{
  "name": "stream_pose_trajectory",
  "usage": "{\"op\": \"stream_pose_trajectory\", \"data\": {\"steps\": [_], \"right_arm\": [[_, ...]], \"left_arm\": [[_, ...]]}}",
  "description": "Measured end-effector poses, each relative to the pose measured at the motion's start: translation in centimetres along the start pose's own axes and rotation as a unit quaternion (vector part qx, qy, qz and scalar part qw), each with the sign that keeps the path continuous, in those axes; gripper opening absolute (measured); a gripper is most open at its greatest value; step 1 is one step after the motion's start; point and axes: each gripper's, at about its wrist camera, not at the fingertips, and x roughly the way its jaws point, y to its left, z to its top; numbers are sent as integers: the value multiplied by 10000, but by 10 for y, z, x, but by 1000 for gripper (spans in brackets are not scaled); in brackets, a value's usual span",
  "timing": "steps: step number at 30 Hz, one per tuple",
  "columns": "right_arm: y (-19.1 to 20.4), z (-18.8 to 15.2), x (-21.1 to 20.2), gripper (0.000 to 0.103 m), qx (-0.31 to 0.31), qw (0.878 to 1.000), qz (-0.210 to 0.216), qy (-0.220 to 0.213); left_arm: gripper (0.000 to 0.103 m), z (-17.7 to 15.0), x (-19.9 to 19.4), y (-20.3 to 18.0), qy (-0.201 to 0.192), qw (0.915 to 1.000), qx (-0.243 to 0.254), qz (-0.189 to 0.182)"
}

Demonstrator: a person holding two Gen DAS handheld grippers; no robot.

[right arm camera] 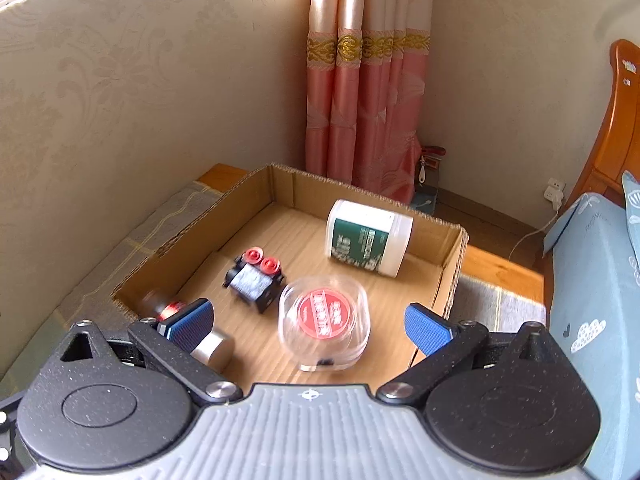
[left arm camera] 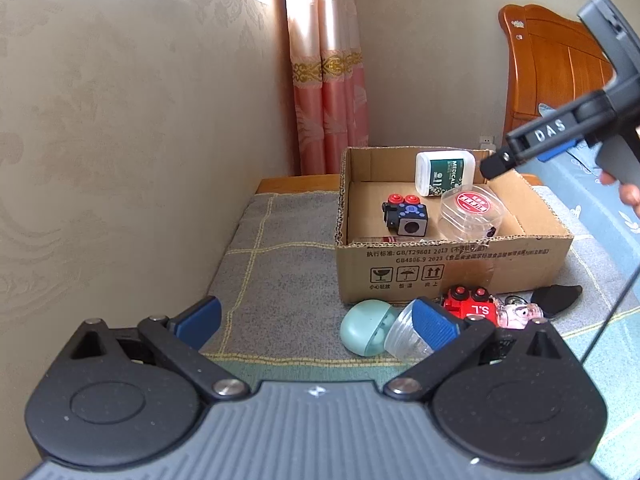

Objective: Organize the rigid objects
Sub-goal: 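Move right tool to the grey cat figurine while left tool approaches the clear jar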

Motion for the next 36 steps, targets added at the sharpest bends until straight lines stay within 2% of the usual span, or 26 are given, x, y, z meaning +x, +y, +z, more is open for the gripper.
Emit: {"op": "stream_pose_trajectory", "data": {"steps": [11, 13, 17, 21, 25, 30, 36], "right_arm": [[25, -88, -34, 103, 226, 9997, -84, -50], [29, -105, -38, 103, 250, 9996, 26, -127], [47, -136, -43, 103, -57, 9981, 565, -229], [69, -147, -40, 103, -593, 9937, 921, -249], [85, -147, -28, 103, -827, 9898, 1139, -221], [98, -149, -9, 103, -788, 9899, 1181, -40], [102, -168, -21, 103, -879, 9900, 1096, 158]], "left_arm": [[101, -20, -2, 4, 174, 9998, 10, -3], [101, -23, 1, 6, 240, 9997, -8, 10], [101, -26, 5, 7, 309, 9995, -32, 27], [101, -27, 5, 6, 309, 9995, -47, -11], [101, -28, 3, 6, 289, 9996, -37, -71], [101, -29, 1, 6, 142, 9997, 10, -208], [101, -31, 3, 5, 79, 9994, 136, -295]]}}
